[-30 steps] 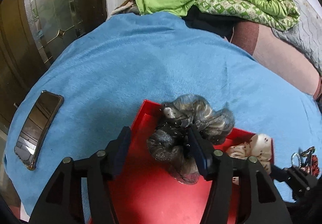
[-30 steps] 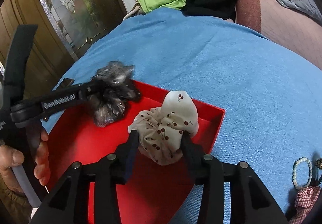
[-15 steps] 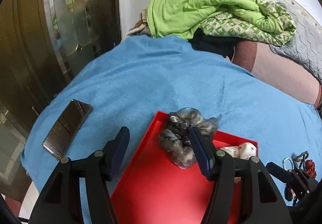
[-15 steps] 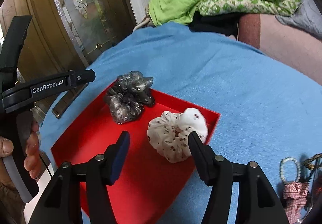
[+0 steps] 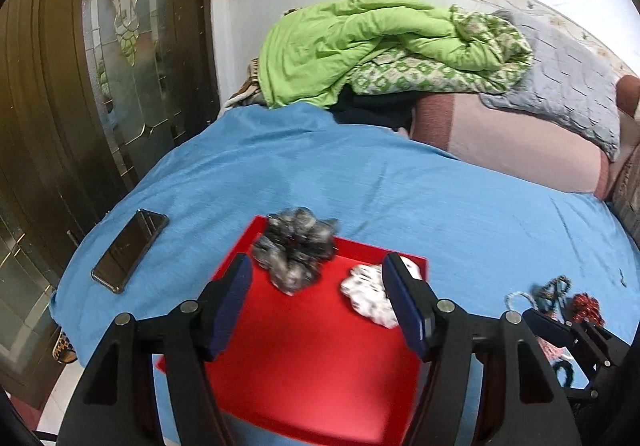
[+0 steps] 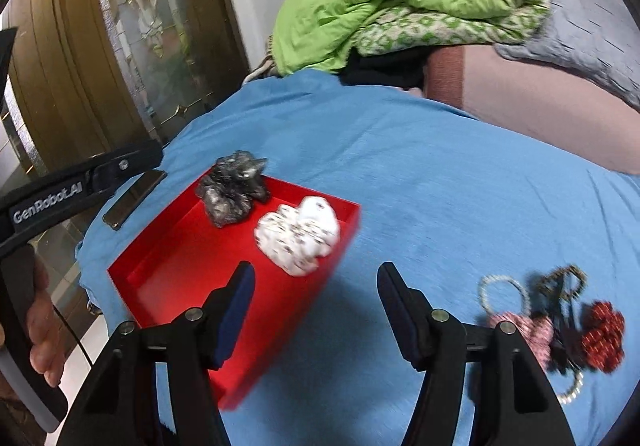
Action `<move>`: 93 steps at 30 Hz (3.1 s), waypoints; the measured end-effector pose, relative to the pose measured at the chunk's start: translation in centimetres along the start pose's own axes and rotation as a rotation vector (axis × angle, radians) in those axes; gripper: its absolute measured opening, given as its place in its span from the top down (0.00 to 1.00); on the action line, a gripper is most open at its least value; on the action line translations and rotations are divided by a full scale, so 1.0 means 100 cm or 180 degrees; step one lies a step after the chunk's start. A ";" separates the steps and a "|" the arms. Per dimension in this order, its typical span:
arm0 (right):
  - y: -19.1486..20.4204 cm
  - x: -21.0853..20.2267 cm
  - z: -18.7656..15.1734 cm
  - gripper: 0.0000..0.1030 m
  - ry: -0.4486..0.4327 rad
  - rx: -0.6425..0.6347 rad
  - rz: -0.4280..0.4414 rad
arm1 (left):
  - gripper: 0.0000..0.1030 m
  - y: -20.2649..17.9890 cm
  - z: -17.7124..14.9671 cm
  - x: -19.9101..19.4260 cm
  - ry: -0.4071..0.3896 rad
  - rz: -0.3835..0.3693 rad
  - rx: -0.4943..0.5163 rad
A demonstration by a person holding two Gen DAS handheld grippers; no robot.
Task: Organize jewelry
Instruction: 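Move both open tools back toward the remaining accessories, then grasp the pink plaid scrunchie with the left tool while the right tool grasps the red polka-dot scrunchie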
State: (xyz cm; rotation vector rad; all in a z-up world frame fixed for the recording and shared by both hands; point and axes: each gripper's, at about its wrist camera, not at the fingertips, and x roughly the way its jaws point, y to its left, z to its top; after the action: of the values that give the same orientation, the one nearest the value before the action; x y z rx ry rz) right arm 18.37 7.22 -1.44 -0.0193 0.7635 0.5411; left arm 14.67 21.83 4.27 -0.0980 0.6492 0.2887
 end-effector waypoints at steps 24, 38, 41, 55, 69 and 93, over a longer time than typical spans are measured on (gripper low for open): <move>-0.134 -0.190 -0.092 0.21 -0.1258 0.0448 -0.1934 | 0.20 -0.128 -0.080 -0.092 -0.1113 0.0385 -0.0138; -0.143 -0.194 -0.095 0.16 -0.1282 0.0579 -0.1985 | 0.19 -0.135 -0.085 -0.082 -0.0803 0.0312 -0.0028; -0.146 -0.191 -0.098 0.13 -0.1244 0.0592 -0.1985 | 0.19 -0.137 -0.086 -0.073 -0.0590 0.0212 0.0027; -0.205 -0.151 -0.131 0.12 -0.0429 0.0844 -0.1723 | 0.19 -0.197 -0.110 -0.008 0.0363 -0.0455 0.0642; -0.275 -0.096 -0.112 0.36 -0.0028 0.1534 -0.0999 | 0.19 -0.234 -0.095 0.061 0.0883 -0.0976 0.0528; -0.299 -0.045 -0.100 0.89 0.0172 0.1739 -0.0826 | 0.95 -0.266 -0.101 0.071 0.1060 -0.1257 0.0818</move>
State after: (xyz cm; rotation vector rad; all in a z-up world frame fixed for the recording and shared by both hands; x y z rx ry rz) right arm 23.28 -22.74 -10.98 0.3698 0.9256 0.0741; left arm 22.00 -3.78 -8.05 -0.0256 0.9733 -0.1981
